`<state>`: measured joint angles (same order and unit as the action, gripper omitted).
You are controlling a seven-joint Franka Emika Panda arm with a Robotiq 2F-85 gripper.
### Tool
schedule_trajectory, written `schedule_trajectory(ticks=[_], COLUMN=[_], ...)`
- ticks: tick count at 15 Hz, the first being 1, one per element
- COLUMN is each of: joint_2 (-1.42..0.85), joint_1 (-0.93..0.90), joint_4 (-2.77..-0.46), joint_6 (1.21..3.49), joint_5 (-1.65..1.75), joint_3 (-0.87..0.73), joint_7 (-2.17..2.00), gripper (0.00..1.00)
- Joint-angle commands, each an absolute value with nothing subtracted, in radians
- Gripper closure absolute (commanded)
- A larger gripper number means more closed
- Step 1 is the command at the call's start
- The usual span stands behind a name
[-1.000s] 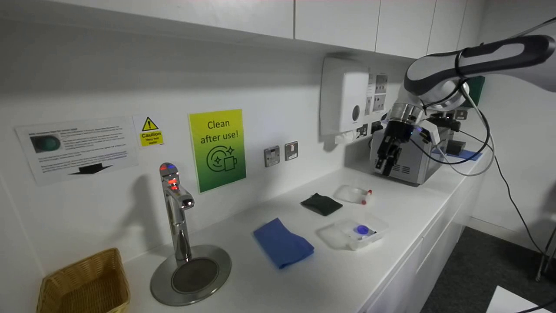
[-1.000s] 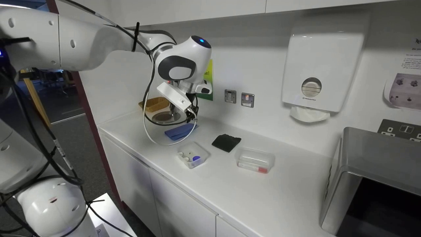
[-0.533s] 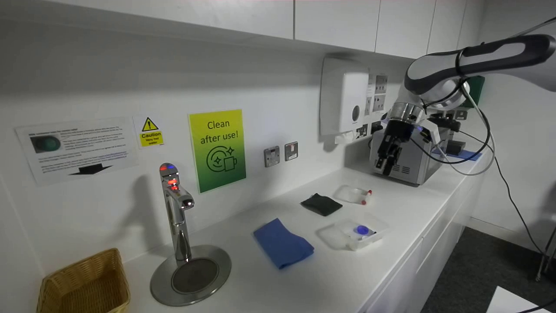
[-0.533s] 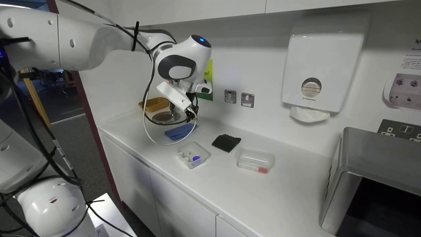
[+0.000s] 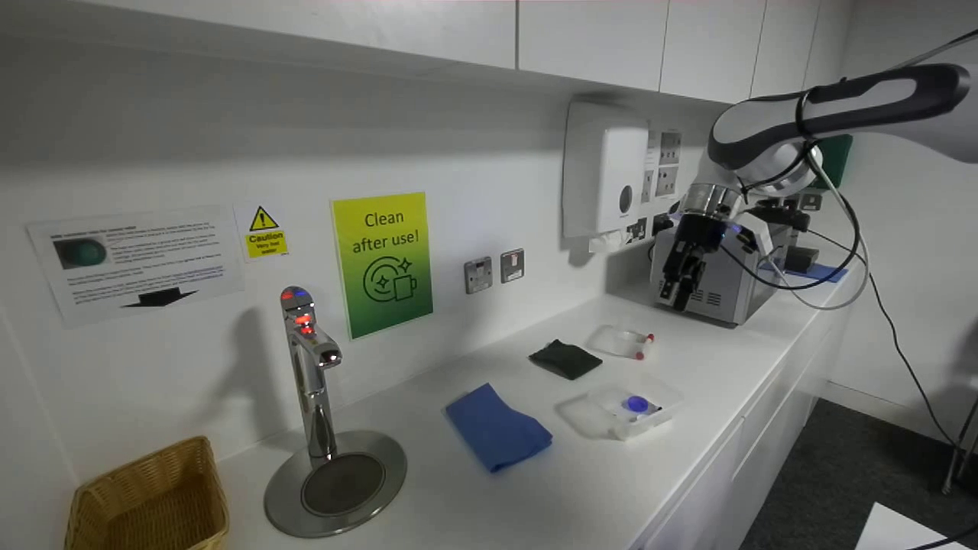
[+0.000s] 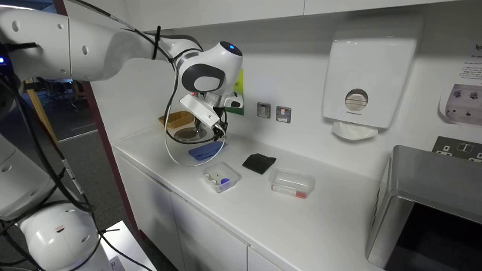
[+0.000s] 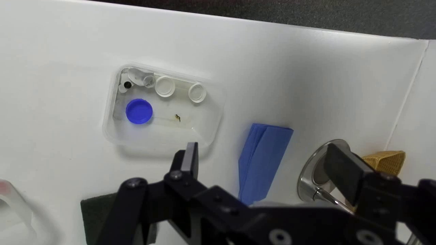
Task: Put the blue object in the lunchbox
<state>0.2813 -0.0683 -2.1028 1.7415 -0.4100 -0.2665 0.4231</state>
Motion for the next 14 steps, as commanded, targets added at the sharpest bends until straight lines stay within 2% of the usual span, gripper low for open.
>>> schedule_trajectory(ticks=[1, 14], joint_2=[0.189, -0.105], joint_1=[-0.032, 0.014], joint_4=[-2.076, -1.945], joint_6=[1.750, 1.770], joint_5=[-0.454, -0.585], joint_3=[-0.239, -0.103], joint_7=[0.481, 0.547], gripper=[0.00, 0.00])
